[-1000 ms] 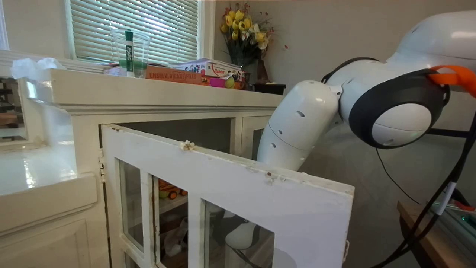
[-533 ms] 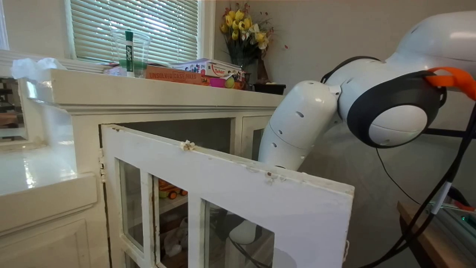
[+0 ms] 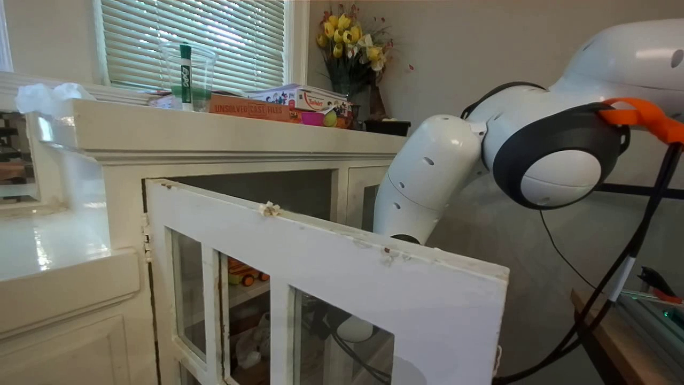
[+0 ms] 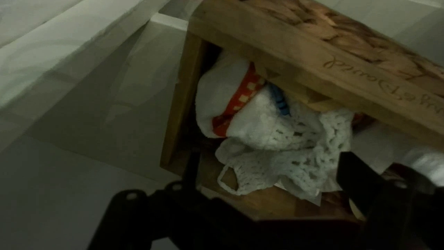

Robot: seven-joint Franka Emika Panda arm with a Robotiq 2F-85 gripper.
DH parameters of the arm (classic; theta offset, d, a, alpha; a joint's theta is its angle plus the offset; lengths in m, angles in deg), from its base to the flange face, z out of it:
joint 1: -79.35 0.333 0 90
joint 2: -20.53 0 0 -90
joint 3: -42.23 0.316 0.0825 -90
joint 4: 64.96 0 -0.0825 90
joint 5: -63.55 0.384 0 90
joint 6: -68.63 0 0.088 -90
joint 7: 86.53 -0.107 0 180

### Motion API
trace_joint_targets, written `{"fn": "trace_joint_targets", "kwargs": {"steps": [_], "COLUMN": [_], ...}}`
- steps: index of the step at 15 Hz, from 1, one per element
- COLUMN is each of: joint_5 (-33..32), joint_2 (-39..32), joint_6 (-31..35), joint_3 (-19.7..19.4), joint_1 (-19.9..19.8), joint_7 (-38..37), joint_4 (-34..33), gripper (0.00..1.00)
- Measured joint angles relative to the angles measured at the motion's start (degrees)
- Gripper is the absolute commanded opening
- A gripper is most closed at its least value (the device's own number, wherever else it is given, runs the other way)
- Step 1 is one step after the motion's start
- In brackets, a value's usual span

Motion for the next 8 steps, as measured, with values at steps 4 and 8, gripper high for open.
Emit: {"fn": "trace_joint_targets", "kwargs": {"steps": [4, 8], "joint_5": [-4.3, -4.5], "joint_2": [0.0, 0.0], "joint_6": [-0.2, -0.2], "joint_3": [2.7, 2.8], "joint_1": [-2.5, -2.7], "joint_7": [-0.7, -0.6], "joint_4": [-2.7, -2.9], "gripper": [1.0, 1.0]}}
